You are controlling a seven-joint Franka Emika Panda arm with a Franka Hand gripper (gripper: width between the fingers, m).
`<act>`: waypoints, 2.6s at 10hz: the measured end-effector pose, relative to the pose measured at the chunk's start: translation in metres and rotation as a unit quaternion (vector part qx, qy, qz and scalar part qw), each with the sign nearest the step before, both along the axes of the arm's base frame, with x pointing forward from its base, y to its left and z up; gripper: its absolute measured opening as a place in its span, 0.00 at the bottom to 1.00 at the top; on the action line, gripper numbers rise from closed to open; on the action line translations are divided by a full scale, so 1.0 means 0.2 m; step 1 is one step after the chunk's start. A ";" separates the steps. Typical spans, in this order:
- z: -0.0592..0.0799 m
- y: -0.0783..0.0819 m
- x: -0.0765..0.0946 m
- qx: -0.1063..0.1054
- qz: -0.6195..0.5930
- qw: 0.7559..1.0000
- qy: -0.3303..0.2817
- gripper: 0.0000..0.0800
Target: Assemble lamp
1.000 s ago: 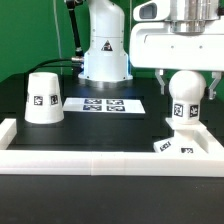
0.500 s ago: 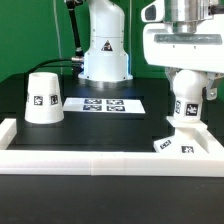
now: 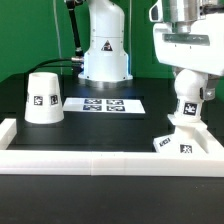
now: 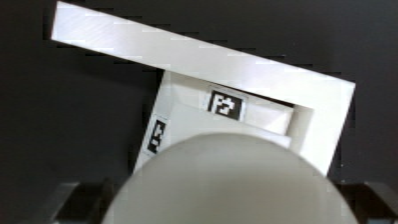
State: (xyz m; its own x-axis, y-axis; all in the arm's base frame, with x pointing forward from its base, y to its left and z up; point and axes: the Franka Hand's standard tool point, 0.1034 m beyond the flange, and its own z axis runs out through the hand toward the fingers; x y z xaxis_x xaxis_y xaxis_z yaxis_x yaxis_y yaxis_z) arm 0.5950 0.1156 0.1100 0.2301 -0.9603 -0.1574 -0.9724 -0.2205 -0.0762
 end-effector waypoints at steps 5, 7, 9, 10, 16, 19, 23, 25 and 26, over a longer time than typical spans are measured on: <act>0.00 0.01 0.00 -0.003 0.122 0.992 -0.020 0.86; -0.01 0.01 -0.01 -0.006 0.209 0.977 -0.035 0.87; -0.01 0.01 -0.01 -0.009 0.284 0.958 -0.048 0.87; -0.01 0.01 -0.01 -0.010 0.313 0.948 -0.053 0.87; 0.05 0.03 -0.10 -0.051 0.475 0.876 -0.072 0.87; 0.05 0.02 -0.13 -0.053 0.472 0.877 -0.077 0.87; 0.04 0.02 -0.16 -0.058 0.497 0.863 -0.069 0.87; 0.05 -0.05 -0.34 -0.070 0.523 0.846 -0.071 0.87; 0.04 -0.13 -0.42 -0.071 0.543 0.833 -0.077 0.87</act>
Offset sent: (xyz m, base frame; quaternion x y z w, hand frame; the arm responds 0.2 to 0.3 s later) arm 0.0082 -0.0059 -0.0017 0.0000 0.0546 -0.2562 0.9651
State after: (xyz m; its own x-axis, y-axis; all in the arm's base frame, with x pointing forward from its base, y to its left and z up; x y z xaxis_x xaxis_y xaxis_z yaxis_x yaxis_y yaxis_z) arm 0.5113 0.0894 0.1188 0.9823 -0.1800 0.0515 -0.1756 -0.9812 -0.0803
